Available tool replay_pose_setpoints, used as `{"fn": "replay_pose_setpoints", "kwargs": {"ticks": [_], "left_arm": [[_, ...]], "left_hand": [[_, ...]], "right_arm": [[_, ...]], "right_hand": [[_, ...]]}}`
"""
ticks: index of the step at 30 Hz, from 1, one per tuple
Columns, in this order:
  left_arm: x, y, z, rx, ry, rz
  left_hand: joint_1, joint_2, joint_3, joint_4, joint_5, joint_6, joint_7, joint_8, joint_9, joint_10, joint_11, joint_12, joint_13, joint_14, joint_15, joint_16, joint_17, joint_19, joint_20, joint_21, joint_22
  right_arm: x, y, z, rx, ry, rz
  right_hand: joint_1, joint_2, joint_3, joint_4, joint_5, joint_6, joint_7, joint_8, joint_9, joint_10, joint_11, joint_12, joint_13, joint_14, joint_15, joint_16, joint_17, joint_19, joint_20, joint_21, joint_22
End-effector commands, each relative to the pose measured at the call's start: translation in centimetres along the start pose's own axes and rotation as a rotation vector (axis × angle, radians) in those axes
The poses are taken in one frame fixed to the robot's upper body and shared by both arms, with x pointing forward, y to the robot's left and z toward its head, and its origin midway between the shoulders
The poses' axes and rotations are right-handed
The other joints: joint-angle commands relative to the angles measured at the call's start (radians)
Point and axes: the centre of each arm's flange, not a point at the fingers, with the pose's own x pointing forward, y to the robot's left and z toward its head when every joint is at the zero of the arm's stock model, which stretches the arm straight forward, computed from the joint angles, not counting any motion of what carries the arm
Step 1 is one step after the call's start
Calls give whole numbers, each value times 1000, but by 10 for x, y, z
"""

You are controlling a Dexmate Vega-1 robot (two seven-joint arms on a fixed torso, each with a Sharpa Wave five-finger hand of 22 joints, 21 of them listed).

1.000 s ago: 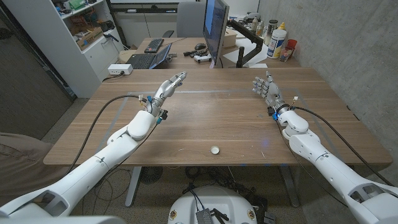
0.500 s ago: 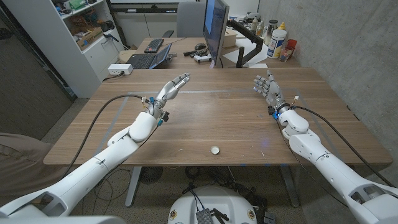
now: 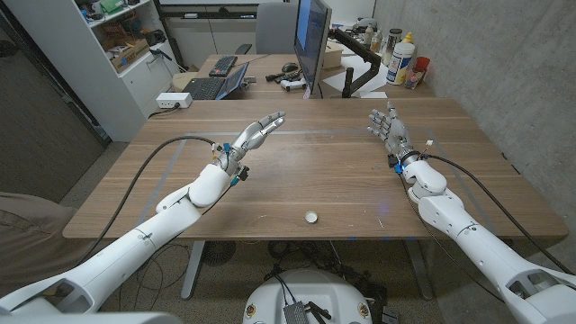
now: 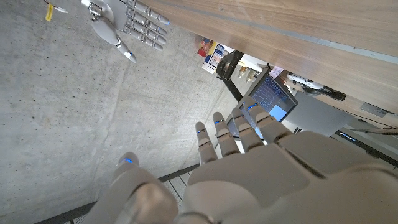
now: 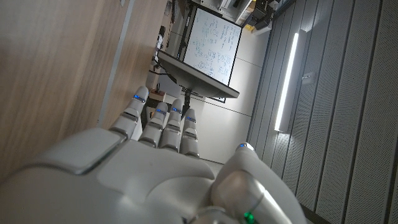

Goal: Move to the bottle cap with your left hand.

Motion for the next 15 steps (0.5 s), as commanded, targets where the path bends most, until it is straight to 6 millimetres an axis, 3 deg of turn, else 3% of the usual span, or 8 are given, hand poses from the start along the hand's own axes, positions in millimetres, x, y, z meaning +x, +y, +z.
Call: {"fn": "replay_pose_setpoints", "kwargs": {"ticks": [1, 15], "left_arm": [[-2, -18, 7, -47, -46, -51], [-7, -24, 16, 1, -81, -83]], "left_hand": [[-13, -4, -8, 5, 8, -18, -1, -9, 0, -5, 0, -3, 2, -5, -131, -3, 3, -1, -20, 2, 2], [-27, -4, -23, 19, 12, -18, -4, -7, 0, 7, -1, 3, 2, 3, -136, 1, 3, 5, -23, 4, 3]], "right_arm": [[-2, 1, -2, 12, -6, -20], [1, 1, -4, 10, -11, -40]], "right_hand": [[5, 19, 8, -1, 10, -6, -1, -1, 4, -6, -2, -5, 5, -6, -1, -1, 5, 4, -6, -4, 1], [7, 20, 9, -1, 11, -3, 2, 3, 4, -4, 2, -5, 5, -11, 1, 1, 5, 5, -6, -9, 2]]}}
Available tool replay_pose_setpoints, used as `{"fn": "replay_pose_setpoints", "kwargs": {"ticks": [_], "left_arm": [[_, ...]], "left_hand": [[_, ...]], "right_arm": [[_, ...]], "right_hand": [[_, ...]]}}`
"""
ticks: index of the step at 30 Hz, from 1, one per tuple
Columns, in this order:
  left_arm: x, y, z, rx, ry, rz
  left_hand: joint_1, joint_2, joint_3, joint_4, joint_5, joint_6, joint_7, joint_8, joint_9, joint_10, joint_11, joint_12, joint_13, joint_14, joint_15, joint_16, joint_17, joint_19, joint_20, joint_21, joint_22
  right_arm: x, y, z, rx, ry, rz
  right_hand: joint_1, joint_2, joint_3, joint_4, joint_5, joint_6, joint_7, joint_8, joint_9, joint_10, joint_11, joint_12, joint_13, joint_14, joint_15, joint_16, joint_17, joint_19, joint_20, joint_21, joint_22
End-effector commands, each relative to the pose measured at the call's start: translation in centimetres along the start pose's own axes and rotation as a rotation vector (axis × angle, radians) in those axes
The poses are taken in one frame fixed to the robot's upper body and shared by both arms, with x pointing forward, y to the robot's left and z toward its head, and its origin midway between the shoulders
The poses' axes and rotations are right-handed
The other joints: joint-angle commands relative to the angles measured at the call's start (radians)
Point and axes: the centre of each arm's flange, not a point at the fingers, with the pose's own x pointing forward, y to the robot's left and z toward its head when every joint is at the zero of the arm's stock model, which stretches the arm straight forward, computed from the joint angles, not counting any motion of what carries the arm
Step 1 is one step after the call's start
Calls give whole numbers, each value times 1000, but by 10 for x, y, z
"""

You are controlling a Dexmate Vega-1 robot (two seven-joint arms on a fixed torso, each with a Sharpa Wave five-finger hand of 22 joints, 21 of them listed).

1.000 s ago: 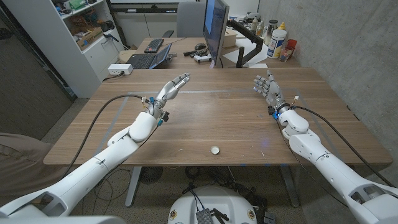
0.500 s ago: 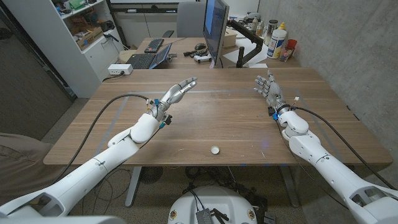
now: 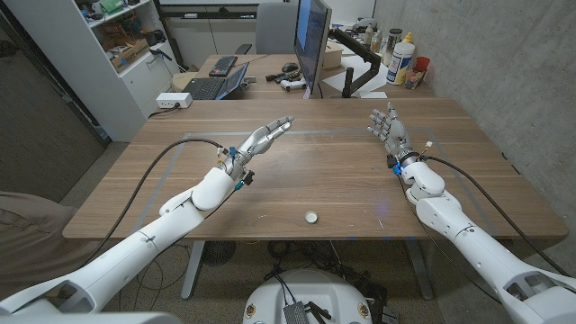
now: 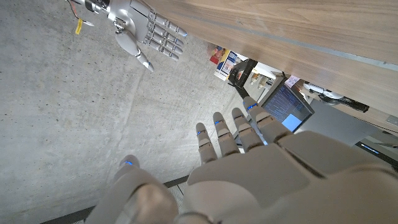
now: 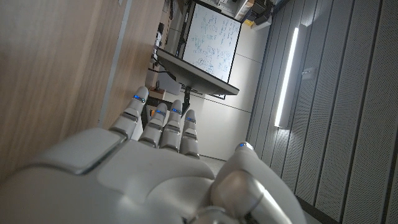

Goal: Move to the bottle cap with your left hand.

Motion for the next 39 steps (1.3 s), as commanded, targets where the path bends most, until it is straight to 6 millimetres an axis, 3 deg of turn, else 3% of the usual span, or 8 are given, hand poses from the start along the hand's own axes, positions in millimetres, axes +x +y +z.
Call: {"fn": "replay_pose_setpoints", "kwargs": {"ticks": [1, 17, 23, 29, 33, 39], "left_arm": [[-2, -6, 9, 31, -31, -38], [-4, -4, 24, 121, -46, -87], [-4, -7, 28, 143, -56, -117], [-6, -9, 35, 178, -66, -162], [-5, -10, 37, 188, -62, -181], [-4, -11, 38, 207, -65, -203]], "left_hand": [[-12, -4, -5, 3, 5, -3, -4, 0, 0, 7, -2, 3, 2, 4, -136, 1, 3, 4, -23, 4, 3], [-15, -2, -19, 16, 11, -13, -5, -2, 0, -6, -2, -1, 2, -9, -132, -3, 3, -5, -16, 0, 3], [-14, -2, -23, 19, 13, -16, -5, -2, 0, -9, -3, -2, 2, -11, -135, -3, 2, -4, -17, 1, 3], [-13, -2, -29, 23, 17, -21, -5, -3, 0, -19, -4, -4, 2, -20, -136, -5, 2, -6, -15, 0, 3], [-12, -2, -32, 26, 19, -28, -4, -5, 0, -21, -7, -4, 1, -25, -135, -6, 2, -9, -15, -1, 2], [-11, -1, -37, 29, 22, -36, -5, -7, 0, -24, -9, -4, 1, -31, -137, -7, 2, -12, -16, -2, 2]], "right_arm": [[2, -2, -2, -9, -3, -17], [6, -9, -2, -14, -12, -28], [7, -12, -1, -23, -12, -18], [7, -15, 1, -34, -20, -2], [7, -16, 4, -79, -23, 44], [7, -14, 6, -107, -33, 92]], "right_hand": [[4, 18, 9, -1, 3, -1, 2, 4, 4, -6, 4, -6, 5, -6, 3, 1, 5, 5, -6, -2, 2], [5, 18, 9, -1, 3, 2, 5, 7, 4, -11, 5, -8, 5, -13, 1, 2, 5, 1, -6, -8, 2], [5, 17, 9, -1, 4, 26, 42, 16, 3, -11, 8, -9, 5, -14, 0, 4, 4, 2, -8, -13, 2], [6, 16, 9, -1, 4, 20, 33, 13, 3, -15, 15, -11, 5, -16, 1, 5, 4, 3, -9, -15, 2], [1, 13, 6, 1, 4, -10, 32, 3, 2, -52, 32, -26, 4, -56, 17, -5, 3, -14, -2, -31, 2], [-9, 10, 1, 7, 3, -47, 31, -5, 2, -86, 27, -39, 4, -91, 29, -10, 3, -38, 4, -48, 3]]}}
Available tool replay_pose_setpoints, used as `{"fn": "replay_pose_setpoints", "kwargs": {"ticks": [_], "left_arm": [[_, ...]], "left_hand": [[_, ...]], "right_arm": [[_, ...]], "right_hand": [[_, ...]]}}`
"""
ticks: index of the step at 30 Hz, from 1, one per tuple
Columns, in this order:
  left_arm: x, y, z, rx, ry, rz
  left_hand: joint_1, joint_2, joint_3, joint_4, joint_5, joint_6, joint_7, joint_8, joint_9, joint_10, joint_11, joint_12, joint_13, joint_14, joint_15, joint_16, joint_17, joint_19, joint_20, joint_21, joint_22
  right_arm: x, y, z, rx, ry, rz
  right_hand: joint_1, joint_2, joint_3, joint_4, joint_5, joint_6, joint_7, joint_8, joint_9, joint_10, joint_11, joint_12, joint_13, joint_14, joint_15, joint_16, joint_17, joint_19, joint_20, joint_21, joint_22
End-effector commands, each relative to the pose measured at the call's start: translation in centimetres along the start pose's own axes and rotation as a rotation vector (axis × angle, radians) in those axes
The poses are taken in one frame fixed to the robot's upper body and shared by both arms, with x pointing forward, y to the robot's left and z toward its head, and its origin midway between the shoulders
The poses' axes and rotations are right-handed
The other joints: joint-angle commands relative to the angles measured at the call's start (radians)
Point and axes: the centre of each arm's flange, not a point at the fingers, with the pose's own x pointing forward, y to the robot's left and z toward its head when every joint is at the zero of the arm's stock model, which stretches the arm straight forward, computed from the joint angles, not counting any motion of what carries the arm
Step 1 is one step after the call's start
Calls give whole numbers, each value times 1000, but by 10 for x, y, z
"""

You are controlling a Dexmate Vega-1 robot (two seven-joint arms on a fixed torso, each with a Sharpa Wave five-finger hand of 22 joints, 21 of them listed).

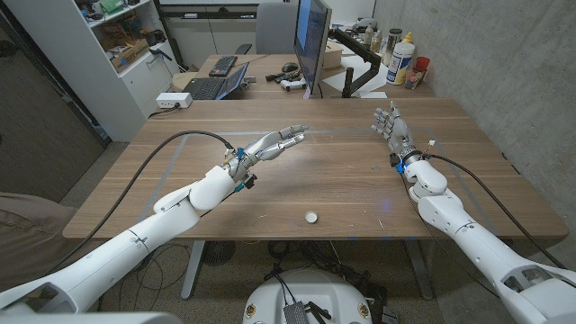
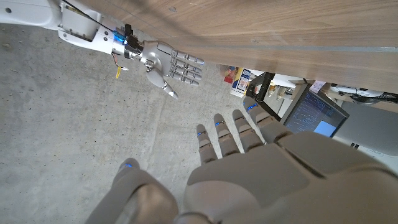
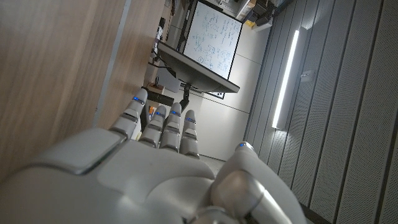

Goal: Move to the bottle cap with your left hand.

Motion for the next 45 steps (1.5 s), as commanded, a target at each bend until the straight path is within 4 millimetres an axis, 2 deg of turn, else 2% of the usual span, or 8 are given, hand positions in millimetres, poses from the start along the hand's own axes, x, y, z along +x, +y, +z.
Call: {"fn": "replay_pose_setpoints", "kwargs": {"ticks": [1, 10, 15, 22, 31, 34, 45], "left_arm": [[1, -1, 9, 50, -14, -60], [0, 0, 13, 91, -20, -108], [3, -3, 18, 179, -35, -159], [6, -6, 20, 141, -59, -167], [13, -9, 27, 192, -94, -207], [14, -11, 27, 193, -90, -212], [12, -13, 33, 234, -122, -215]], "left_hand": [[-4, -1, -6, 4, 8, -10, 1, -3, -1, -5, -1, -4, 1, -10, -132, -1, 2, -4, -18, -2, 3], [-3, -1, -10, 7, 10, -14, 0, -3, -1, -6, -1, -4, 1, -11, -134, 0, 2, -5, -19, -2, 3], [-3, -1, -12, 9, 11, -15, 0, -3, -1, -7, 0, -4, 1, -12, -134, 0, 2, -5, -19, -2, 3], [-2, 0, -14, 10, 13, -17, 0, -3, -1, -8, -1, -3, 1, -13, -135, 0, 2, -6, -21, -2, 3], [0, 1, -17, 13, 16, -21, 0, -2, -1, -10, -2, -3, 1, -15, -136, 1, 2, -7, -26, -2, 2], [1, 2, -18, 14, 18, -21, 0, -2, -1, -11, -2, -3, 1, -15, -135, 1, 2, -8, -26, -2, 2], [5, 5, -21, 17, 23, -23, 0, -1, -1, -15, -2, -3, 1, -19, -134, 1, 1, -10, -27, -2, 2]], "right_arm": [[1, 2, 5, -53, -17, 88], [2, 2, 5, -67, -25, 94], [2, 3, 4, -71, -25, 102], [2, 1, 3, -74, -16, 88], [3, 0, 3, -86, -21, 91], [3, 1, 2, -85, -16, 98], [5, 0, 2, -88, -24, 80]], "right_hand": [[-10, 10, 0, 8, 3, -14, -1, -5, 2, -13, -4, -9, 4, -18, 3, -2, 3, -15, 4, -12, 3], [-14, 10, -2, 11, 2, -13, -1, -2, 2, -8, -5, -6, 4, -18, 1, 2, 3, -16, -3, -15, 3], [-16, 10, -3, 12, 2, -15, -3, -2, 2, -12, -10, -7, 3, -24, 3, 1, 3, -18, -3, -18, 3], [-19, 11, -4, 14, 2, -18, -4, -1, 2, -15, -8, -8, 3, -25, 1, 3, 3, -21, -2, -21, 3], [-21, 14, -3, 17, 2, -19, -6, 0, 2, -17, -9, -8, 3, -29, -3, 4, 2, -22, -4, -25, 3], [-24, 16, -4, 20, 2, -24, -10, 1, 2, -25, -10, -10, 3, -52, 3, -1, 2, -44, 9, -38, 3], [-26, 16, -5, 22, 2, -31, -8, 0, 2, -30, -10, -11, 3, -61, 3, -1, 1, -55, 6, -46, 3]]}}
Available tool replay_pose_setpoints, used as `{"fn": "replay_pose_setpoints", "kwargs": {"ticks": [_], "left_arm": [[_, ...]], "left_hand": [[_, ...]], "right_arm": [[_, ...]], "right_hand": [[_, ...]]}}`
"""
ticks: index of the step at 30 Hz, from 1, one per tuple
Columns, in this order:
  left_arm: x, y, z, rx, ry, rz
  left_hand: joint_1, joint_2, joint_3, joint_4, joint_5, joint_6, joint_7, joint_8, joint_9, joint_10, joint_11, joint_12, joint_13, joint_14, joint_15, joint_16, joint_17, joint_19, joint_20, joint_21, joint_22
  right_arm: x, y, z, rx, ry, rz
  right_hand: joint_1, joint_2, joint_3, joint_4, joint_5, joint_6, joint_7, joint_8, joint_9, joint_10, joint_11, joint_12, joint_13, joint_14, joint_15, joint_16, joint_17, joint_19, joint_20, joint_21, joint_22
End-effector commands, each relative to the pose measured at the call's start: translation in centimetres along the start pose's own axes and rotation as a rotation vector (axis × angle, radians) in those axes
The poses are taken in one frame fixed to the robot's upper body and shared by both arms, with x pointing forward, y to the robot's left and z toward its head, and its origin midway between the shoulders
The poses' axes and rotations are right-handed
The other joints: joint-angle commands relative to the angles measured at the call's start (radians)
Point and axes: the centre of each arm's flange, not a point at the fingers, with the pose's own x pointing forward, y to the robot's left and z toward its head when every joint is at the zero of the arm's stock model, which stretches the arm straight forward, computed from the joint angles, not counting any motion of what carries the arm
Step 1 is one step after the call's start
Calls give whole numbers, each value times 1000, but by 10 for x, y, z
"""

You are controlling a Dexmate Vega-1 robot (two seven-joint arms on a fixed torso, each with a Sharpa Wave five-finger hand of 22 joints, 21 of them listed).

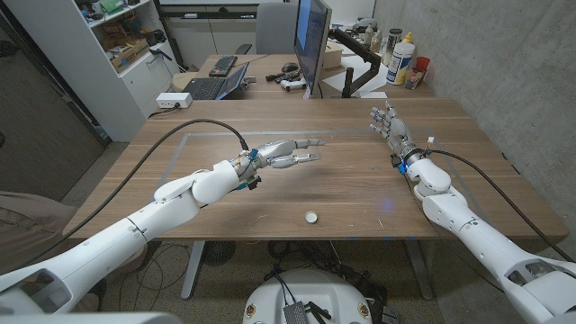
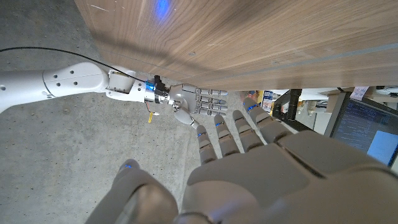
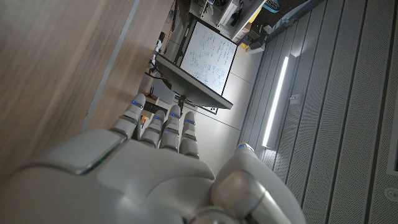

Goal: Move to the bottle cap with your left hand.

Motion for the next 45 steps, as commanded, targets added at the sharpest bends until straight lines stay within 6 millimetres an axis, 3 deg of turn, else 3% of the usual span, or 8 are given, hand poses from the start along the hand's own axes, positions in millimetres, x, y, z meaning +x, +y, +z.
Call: {"fn": "replay_pose_setpoints", "kwargs": {"ticks": [1, 39, 42, 45], "left_arm": [[1, -3, 8, 42, -32, -13], [-5, -9, 27, 123, -146, -49], [-6, -9, 26, 123, -151, -52], [-8, -9, 27, 122, -154, -56]], "left_hand": [[5, 5, -3, -1, 7, -8, -5, -1, -1, -2, 0, -3, 3, -3, -138, 2, 3, -7, -25, -2, 2], [11, 10, -16, 8, 23, -20, -5, 1, -1, -10, -1, -2, 4, -16, -142, 2, 3, -4, -41, 0, 2], [12, 10, -17, 9, 25, -21, -5, 1, 0, -11, -1, -2, 4, -16, -141, 2, 3, -4, -42, 0, 2], [13, 10, -18, 9, 28, -22, -5, 2, 0, -12, -3, -3, 4, -18, -141, 2, 3, -4, -41, 0, 2]], "right_arm": [[2, 0, -1, -4, -3, -11], [4, 8, -3, -14, 3, -34], [4, 7, -2, -21, -1, -33], [5, 6, 0, -23, -1, -35]], "right_hand": [[-7, 13, 2, 7, 2, -5, 1, 5, 2, -2, 0, -3, 3, -5, 0, 0, 3, -12, 3, -6, 3], [-7, 13, 2, 10, 2, 2, 7, 11, 1, 12, 5, 5, 2, 4, -4, 10, 1, 1, -3, -12, 3], [-6, 13, 3, 10, 2, 15, 28, 16, 1, 22, 16, 9, 1, 11, -1, 13, 0, 8, -12, -13, 3], [-6, 12, 3, 10, 3, 14, 21, 15, 1, 29, 27, 12, 1, 12, 2, 13, 0, 9, -13, -15, 3]]}}
